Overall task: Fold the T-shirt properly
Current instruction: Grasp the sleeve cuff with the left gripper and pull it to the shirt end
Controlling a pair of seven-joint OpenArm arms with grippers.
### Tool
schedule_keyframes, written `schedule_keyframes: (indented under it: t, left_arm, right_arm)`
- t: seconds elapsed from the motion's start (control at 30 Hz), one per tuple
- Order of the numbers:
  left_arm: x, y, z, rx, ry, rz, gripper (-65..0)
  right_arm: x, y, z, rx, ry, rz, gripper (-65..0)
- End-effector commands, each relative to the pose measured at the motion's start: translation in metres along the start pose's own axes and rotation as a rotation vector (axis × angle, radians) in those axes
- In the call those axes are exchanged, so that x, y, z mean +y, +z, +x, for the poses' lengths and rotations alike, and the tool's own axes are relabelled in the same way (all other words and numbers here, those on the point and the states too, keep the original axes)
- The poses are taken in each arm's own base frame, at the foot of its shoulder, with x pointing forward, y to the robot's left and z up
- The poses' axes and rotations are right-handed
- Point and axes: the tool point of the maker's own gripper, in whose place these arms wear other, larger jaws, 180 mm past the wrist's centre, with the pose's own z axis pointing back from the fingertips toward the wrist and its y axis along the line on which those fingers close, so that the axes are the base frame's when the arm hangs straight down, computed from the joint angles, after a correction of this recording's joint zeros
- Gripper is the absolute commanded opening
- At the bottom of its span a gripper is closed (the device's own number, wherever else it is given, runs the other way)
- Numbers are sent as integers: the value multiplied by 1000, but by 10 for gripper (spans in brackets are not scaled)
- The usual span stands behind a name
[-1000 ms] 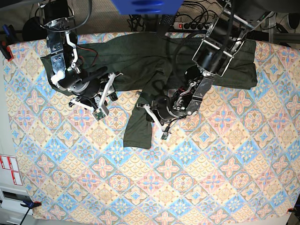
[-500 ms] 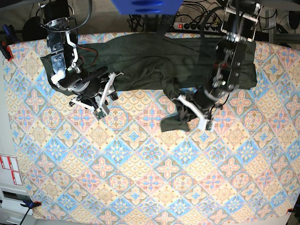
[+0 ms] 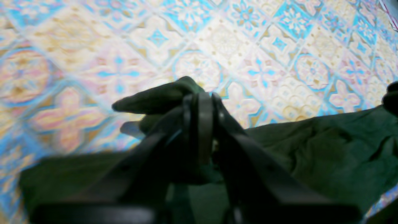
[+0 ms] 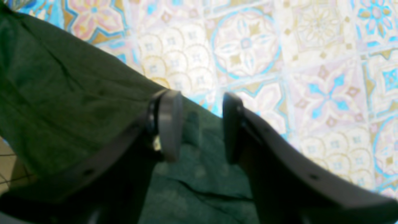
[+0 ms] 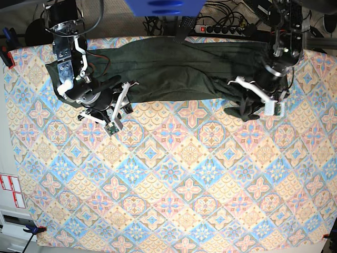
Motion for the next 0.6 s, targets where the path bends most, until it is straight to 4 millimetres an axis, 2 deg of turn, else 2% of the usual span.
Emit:
schedule_keyframes:
  t: [0.0,0.2,0.37,0.57]
  left_arm:
    - [4,7,4,-18,-9,7,-650]
    - [36,36,-27,64,8,107,-650]
    - [48,51,-42,108,11,149,-650]
    - [53,54,-58,185,-20,174,-650]
  right_arm:
    - [-3,4,12,-41,9,-3,-433]
    - [-3,4,11,-40,8,-3,-431]
    - [-2,3,12,-40,11,1,-431]
    - [-1,3,12,-40,12,2,-431]
